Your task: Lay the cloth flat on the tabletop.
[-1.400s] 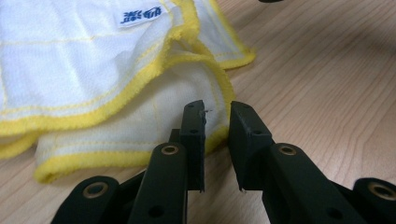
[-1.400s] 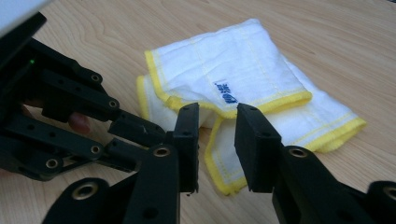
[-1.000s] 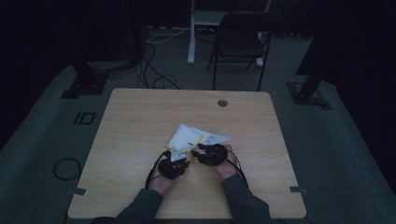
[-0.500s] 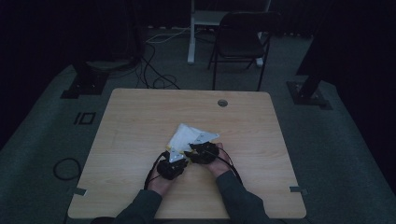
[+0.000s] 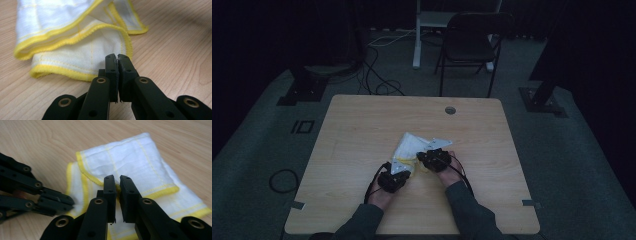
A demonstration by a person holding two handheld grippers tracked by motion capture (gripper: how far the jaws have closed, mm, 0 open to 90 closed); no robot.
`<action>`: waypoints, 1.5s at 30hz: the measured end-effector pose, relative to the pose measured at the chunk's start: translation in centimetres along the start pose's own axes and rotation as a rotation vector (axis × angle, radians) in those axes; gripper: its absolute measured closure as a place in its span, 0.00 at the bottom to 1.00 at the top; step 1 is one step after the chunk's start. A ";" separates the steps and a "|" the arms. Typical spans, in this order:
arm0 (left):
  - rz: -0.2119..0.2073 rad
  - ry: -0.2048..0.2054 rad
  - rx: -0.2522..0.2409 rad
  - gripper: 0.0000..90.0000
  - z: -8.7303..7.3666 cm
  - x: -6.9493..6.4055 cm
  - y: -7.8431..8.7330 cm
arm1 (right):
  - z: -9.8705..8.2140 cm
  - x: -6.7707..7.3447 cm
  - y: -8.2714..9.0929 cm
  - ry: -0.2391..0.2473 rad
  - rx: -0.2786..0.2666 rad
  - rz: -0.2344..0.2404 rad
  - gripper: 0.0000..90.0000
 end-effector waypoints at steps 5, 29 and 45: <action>0.015 0.017 0.010 0.98 -0.4 0.6 0.5 | -0.1 -0.9 0.5 -0.020 -0.009 -0.017 0.94; 0.119 0.111 -0.039 0.99 0.1 5.6 3.6 | 0.2 -4.1 2.1 -0.097 -0.052 -0.072 0.94; 0.174 0.163 -0.092 1.00 2.1 9.4 4.0 | 1.3 -6.0 1.7 -0.113 -0.056 -0.103 0.94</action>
Point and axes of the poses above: each handheld gripper's, and its own axes: y roughly backward along the jaws, z roughly out of its top, x roughly to its left, the point moved 2 cm from there along -y, roughly forward along the jaws, and after that the axes turned 8 degrees about -y, right-handed, at the moved point
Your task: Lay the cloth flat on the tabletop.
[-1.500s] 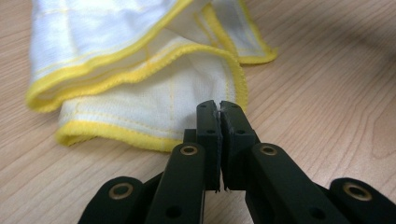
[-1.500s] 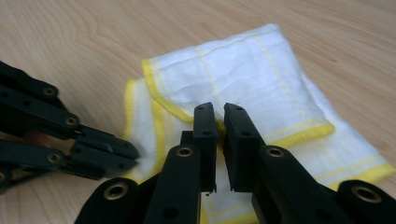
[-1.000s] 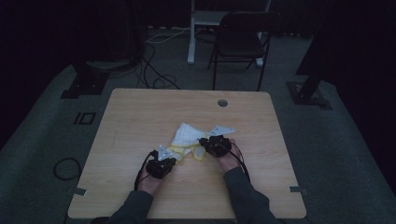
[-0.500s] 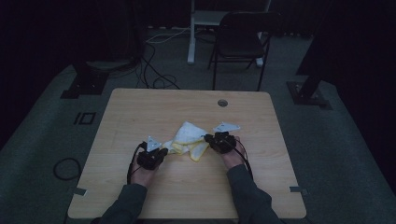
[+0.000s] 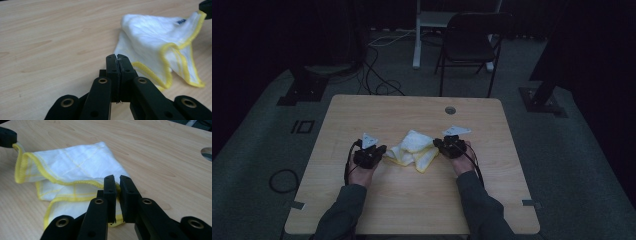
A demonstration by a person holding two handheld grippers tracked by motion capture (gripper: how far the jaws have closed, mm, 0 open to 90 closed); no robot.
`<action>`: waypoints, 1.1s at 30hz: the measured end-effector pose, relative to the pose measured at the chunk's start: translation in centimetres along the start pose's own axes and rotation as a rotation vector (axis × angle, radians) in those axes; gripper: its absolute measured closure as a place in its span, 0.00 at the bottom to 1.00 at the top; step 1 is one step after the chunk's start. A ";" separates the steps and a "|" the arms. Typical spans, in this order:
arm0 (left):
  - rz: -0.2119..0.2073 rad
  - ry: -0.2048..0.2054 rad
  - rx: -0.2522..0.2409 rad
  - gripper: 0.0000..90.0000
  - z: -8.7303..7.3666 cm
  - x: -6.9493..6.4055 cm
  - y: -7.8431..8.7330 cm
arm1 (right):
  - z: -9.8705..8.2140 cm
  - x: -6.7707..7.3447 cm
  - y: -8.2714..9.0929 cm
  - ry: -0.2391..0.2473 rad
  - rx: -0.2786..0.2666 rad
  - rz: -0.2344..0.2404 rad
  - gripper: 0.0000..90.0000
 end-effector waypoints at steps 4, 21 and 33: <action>0.012 0.012 0.000 1.00 0.3 0.9 -0.5 | 0.4 -0.5 -0.4 -0.009 0.005 -0.004 0.94; 0.084 0.114 0.029 1.00 1.4 5.6 -3.3 | 2.3 -3.1 -1.9 -0.072 -0.006 -0.040 0.94; 0.128 0.167 0.103 0.99 1.9 6.8 -6.3 | 2.7 -4.9 -3.3 -0.102 0.031 -0.110 0.95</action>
Point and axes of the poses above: each handheld gripper's, and its own axes: y roughly backward along the jaws, z roughly out of its top, x roughly to its left, the point moved 2 cm from there along -y, roughly forward along the jaws, and after that the axes turned 8 degrees about -y, right-handed, at the moved point
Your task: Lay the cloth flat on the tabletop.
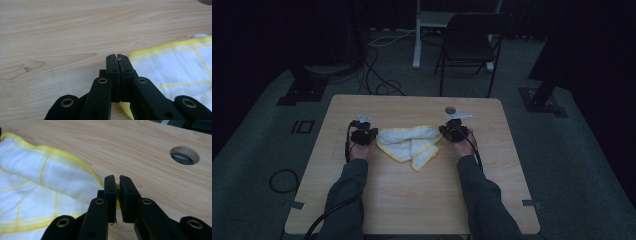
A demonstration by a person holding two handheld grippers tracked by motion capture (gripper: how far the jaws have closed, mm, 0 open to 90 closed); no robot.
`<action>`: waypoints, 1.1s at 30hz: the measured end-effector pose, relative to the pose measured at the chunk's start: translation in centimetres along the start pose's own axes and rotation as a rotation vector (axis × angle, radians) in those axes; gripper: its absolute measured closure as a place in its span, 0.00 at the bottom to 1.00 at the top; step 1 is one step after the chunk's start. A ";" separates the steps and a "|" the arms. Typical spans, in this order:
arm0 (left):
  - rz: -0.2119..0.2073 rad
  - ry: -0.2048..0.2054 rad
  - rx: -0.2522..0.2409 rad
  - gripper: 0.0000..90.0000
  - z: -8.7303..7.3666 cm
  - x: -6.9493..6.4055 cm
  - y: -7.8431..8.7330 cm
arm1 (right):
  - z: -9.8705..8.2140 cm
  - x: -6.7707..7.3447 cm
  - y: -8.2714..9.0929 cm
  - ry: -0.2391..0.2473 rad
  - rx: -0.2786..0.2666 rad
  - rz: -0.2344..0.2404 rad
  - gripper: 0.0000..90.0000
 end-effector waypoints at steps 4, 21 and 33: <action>-0.007 -0.011 -0.013 0.87 0.3 -0.6 0.2 | -0.3 -0.2 -0.3 -0.007 0.016 -0.008 0.95; -0.203 -0.227 -0.041 0.80 -2.3 -8.6 4.4 | -0.2 -0.1 -0.1 0.011 0.016 -0.012 0.95; -0.240 -0.383 0.039 0.73 -5.1 -12.5 2.1 | -0.2 -0.2 -0.3 0.007 0.019 -0.012 0.95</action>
Point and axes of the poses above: each handheld gripper's, and its own axes: y roughly backward along the jaws, z roughly out of its top, x roughly to its left, the point moved 2 cm from there along -y, roughly forward along the jaws, and after that the axes turned 8 degrees about -y, right-handed, at the moved point
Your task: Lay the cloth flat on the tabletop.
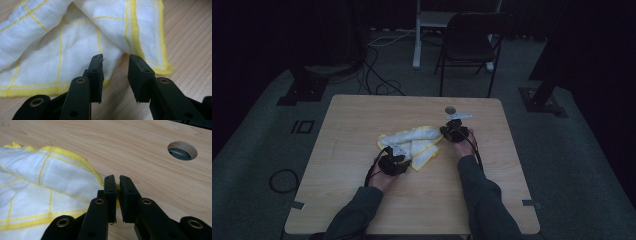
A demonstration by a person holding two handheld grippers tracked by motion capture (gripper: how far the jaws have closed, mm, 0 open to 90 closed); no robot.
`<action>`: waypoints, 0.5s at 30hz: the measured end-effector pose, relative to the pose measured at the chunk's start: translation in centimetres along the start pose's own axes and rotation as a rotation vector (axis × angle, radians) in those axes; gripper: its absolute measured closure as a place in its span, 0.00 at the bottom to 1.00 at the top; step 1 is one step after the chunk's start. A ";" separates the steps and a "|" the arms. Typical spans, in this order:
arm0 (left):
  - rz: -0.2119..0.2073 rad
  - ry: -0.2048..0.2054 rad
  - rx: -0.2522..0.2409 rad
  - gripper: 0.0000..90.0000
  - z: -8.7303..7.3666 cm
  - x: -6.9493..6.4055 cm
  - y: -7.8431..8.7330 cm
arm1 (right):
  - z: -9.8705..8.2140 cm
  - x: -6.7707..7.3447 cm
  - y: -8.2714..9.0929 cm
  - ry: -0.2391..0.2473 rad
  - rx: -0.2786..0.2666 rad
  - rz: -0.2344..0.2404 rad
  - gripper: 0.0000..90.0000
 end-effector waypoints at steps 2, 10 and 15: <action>0.017 -0.016 0.009 0.73 0.0 0.0 -0.2 | 0.0 0.0 0.0 -0.002 0.000 0.001 0.95; 0.034 -0.022 0.026 0.98 -0.1 0.8 0.2 | 0.2 -0.3 0.1 -0.009 -0.005 -0.005 0.95; 0.035 -0.020 -0.002 0.98 0.1 1.2 1.6 | 0.2 -0.8 0.3 -0.017 -0.004 -0.016 0.95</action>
Point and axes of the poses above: each handheld gripper's, and its own axes: y roughly backward along the jaws, z roughly out of its top, x roughly to its left, the point moved 2 cm from there along -y, roughly forward along the jaws, and after that the axes turned 8 degrees about -y, right-handed, at the moved point
